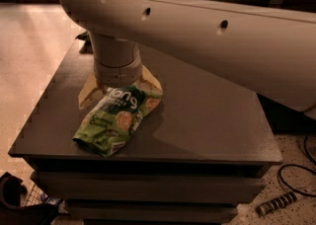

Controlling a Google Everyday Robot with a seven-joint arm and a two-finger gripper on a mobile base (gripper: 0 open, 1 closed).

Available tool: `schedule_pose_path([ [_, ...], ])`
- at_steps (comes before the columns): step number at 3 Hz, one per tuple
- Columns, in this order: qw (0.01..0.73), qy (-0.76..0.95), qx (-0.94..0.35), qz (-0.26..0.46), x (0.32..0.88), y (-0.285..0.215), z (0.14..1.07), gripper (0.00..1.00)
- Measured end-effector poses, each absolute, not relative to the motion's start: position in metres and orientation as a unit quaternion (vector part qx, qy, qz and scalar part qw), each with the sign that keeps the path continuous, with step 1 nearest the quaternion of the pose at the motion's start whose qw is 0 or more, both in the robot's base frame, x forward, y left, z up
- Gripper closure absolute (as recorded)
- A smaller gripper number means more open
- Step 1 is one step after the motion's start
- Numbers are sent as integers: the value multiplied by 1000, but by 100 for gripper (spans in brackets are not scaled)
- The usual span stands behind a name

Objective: Pick green rice chip bag

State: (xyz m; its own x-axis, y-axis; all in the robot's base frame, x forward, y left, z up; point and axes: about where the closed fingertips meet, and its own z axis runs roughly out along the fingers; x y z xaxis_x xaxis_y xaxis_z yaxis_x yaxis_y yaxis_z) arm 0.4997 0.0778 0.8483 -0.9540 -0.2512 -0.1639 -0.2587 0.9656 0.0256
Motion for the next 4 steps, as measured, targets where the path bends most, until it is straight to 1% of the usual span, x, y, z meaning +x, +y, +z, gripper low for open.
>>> schedule_pose_path([
  [1,56,996,-60,19,493,87,841,0],
  [2,27,999,-8,30,481,92,820,0],
  [3,24,998,8,52,475,84,796,0],
  [4,26,998,8,56,476,84,796,25],
])
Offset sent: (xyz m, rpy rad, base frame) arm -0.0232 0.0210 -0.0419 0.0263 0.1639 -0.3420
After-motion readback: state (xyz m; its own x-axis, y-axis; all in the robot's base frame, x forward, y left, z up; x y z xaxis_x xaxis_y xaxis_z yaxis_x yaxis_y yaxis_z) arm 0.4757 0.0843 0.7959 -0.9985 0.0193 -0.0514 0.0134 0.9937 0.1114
